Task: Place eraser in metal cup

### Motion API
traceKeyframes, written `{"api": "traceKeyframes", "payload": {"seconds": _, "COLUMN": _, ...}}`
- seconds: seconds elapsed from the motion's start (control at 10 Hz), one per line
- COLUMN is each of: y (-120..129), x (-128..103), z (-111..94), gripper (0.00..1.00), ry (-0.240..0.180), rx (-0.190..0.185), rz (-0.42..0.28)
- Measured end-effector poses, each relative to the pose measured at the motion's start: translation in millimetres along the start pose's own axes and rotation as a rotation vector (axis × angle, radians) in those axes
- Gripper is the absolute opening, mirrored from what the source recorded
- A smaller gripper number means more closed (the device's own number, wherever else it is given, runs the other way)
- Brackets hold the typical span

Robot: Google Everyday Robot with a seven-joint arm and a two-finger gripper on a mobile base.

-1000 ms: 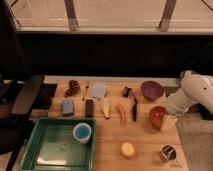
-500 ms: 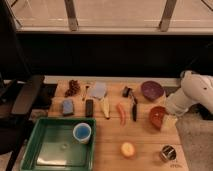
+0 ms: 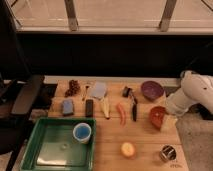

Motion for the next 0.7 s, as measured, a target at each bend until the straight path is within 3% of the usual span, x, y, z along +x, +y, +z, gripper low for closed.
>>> {"api": "traceKeyframes", "payload": {"seconds": 0.2, "y": -2.4, "x": -1.7, "z": 0.0, "gripper": 0.80, "ry": 0.006, "rx": -0.003, "rz": -0.032}}
{"api": "traceKeyframes", "payload": {"seconds": 0.3, "y": -9.5, "x": -7.4, "z": 0.8, "gripper": 0.80, "ry": 0.008, "rx": -0.006, "rz": -0.098}}
{"api": "traceKeyframes", "payload": {"seconds": 0.5, "y": -24.3, "x": -18.9, "z": -1.7, "gripper": 0.80, "ry": 0.004, "rx": -0.012, "rz": -0.270}}
{"api": "traceKeyframes", "payload": {"seconds": 0.6, "y": -40.8, "x": -33.9, "z": -2.8, "gripper": 0.80, "ry": 0.001, "rx": -0.014, "rz": -0.404}}
{"api": "traceKeyframes", "payload": {"seconds": 0.7, "y": -51.0, "x": -49.8, "z": -1.2, "gripper": 0.80, "ry": 0.001, "rx": -0.020, "rz": -0.487}}
